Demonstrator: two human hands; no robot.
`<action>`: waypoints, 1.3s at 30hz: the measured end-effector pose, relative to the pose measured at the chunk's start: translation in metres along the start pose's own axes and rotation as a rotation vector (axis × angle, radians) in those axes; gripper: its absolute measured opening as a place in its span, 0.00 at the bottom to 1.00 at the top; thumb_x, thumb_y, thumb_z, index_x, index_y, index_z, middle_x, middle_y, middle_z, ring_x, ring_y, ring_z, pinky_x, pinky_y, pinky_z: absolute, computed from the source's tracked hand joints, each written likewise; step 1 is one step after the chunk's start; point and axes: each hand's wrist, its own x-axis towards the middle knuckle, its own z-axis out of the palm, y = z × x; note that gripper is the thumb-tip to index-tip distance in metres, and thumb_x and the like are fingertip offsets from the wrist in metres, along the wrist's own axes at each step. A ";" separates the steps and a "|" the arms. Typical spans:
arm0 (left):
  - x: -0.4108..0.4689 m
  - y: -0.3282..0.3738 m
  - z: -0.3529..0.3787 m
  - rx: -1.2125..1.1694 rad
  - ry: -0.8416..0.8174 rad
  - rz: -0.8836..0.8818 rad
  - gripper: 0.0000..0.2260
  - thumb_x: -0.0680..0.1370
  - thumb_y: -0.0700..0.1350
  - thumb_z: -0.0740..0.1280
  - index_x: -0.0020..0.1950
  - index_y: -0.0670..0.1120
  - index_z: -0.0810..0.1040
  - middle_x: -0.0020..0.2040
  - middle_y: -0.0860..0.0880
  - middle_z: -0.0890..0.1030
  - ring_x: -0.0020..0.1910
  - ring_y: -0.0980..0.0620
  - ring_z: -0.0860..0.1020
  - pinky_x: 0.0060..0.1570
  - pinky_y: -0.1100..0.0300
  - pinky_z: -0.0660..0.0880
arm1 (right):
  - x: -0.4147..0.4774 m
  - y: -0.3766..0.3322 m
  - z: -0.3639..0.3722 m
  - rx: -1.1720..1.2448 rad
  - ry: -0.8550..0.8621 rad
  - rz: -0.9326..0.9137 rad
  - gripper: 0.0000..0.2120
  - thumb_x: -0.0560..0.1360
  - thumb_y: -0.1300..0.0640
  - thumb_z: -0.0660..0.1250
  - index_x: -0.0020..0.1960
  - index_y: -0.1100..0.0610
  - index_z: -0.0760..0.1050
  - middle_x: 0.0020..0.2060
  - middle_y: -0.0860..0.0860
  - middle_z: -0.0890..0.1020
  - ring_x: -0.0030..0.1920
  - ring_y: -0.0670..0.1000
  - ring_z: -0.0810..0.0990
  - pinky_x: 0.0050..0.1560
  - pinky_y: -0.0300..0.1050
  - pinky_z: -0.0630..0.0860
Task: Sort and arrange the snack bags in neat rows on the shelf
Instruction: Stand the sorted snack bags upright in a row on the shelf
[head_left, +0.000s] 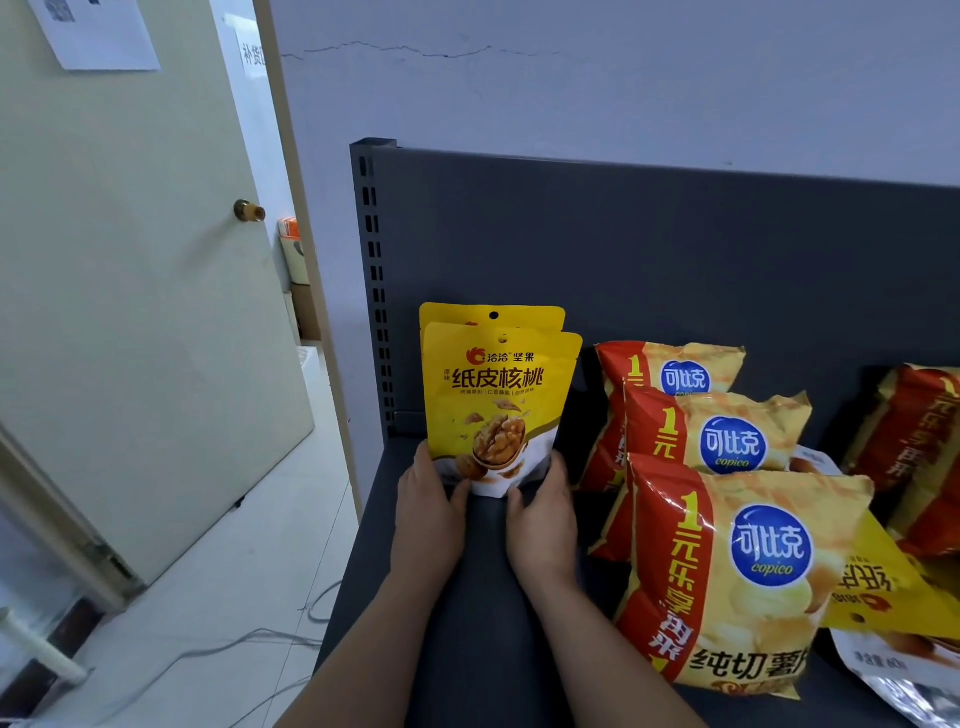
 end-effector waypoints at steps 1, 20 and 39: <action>0.000 0.000 -0.001 0.010 -0.008 -0.001 0.23 0.76 0.43 0.69 0.69 0.46 0.66 0.60 0.46 0.75 0.60 0.46 0.71 0.55 0.50 0.73 | 0.000 0.000 0.000 0.000 0.004 -0.009 0.29 0.75 0.61 0.67 0.73 0.52 0.61 0.67 0.51 0.73 0.67 0.52 0.72 0.61 0.46 0.71; -0.078 0.054 -0.075 0.728 -0.107 0.113 0.25 0.81 0.54 0.59 0.76 0.48 0.60 0.73 0.49 0.67 0.73 0.48 0.64 0.71 0.54 0.58 | -0.069 -0.039 -0.082 -0.338 -0.357 -0.279 0.26 0.78 0.57 0.64 0.74 0.59 0.61 0.74 0.54 0.62 0.74 0.51 0.61 0.72 0.40 0.59; -0.214 0.209 0.010 0.412 -0.119 0.387 0.15 0.78 0.53 0.66 0.63 0.49 0.75 0.57 0.52 0.78 0.56 0.50 0.76 0.52 0.57 0.73 | -0.096 0.011 -0.302 -0.382 -0.206 -0.532 0.13 0.77 0.49 0.64 0.57 0.51 0.81 0.50 0.47 0.84 0.50 0.49 0.81 0.49 0.47 0.77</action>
